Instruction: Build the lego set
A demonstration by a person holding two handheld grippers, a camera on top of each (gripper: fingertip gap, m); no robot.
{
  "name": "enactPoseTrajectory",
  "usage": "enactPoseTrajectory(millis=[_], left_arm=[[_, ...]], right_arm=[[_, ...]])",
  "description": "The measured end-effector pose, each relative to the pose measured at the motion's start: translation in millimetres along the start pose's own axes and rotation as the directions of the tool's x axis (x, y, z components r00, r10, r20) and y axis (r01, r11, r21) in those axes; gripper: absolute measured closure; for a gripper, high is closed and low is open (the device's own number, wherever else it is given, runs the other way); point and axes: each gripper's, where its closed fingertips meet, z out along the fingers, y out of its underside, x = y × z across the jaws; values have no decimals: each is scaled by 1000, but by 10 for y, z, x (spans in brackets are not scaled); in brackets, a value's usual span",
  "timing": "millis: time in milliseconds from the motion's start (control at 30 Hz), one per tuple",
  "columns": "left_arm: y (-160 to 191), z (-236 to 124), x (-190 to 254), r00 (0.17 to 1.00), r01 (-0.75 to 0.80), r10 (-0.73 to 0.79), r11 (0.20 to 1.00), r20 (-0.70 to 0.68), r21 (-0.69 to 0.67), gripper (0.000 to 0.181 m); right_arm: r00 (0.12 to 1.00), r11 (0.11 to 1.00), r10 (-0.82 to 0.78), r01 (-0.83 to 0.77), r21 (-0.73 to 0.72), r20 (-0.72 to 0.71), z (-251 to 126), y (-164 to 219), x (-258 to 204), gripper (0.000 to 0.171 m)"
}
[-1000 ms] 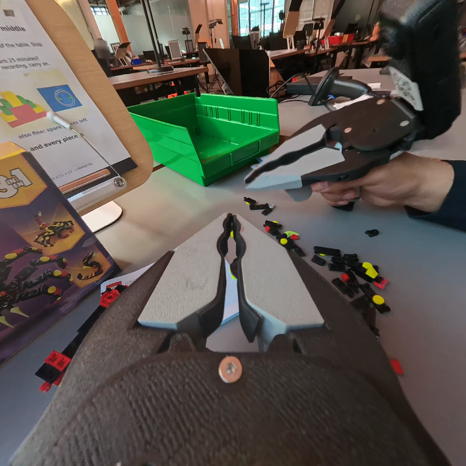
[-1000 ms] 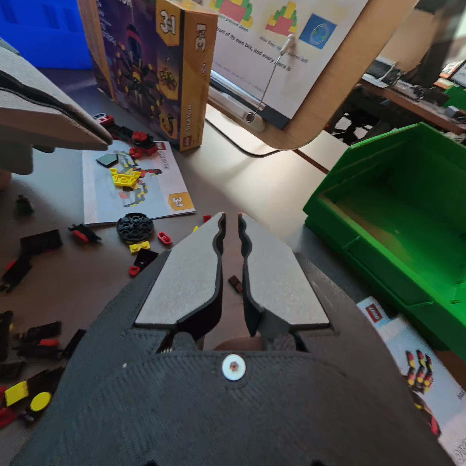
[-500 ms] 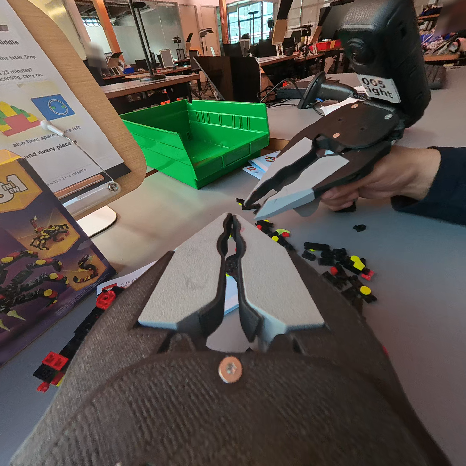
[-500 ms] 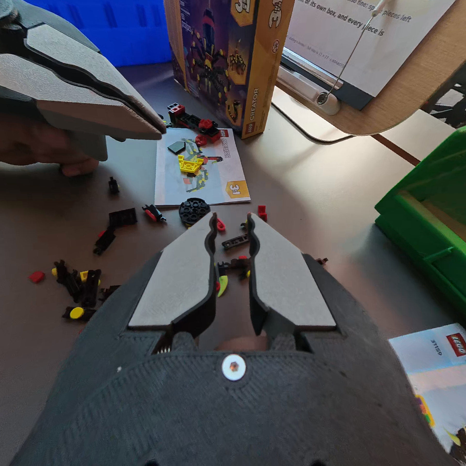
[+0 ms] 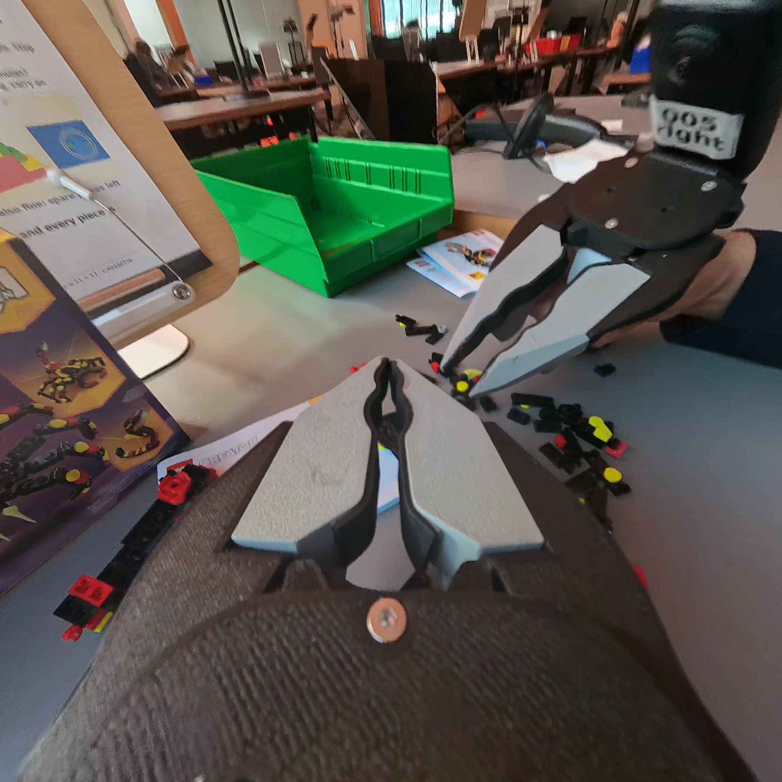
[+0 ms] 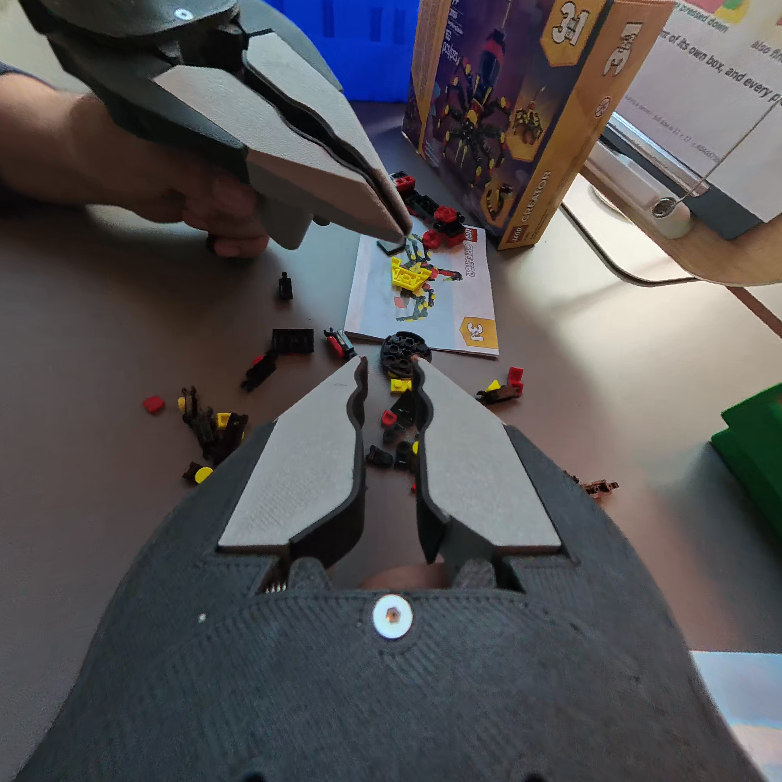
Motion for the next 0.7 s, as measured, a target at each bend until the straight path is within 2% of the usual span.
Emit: enactPoseTrajectory(millis=[233,333,500,600,700], left_arm=[[283,36,91,997,-30,16,980,-75,-195,181],[285,33,60,998,-36,26,981,-58,-193,181],[297,39,46,999,-33,24,979,-48,-201,181],[288,33,50,998,-45,38,980,-41,-193,181],[288,31,54,998,-52,46,980,-38,-193,181]], right_arm=[[975,976,-216,215,-26,-55,155,-46,-168,157],[945,948,-315,309,-74,-93,266,-26,-197,158],[908,899,-414,399,-180,-59,403,115,-249,156],[910,895,-413,397,-205,-42,432,152,-246,169],[899,880,-437,423,-215,-23,440,181,-277,171]])
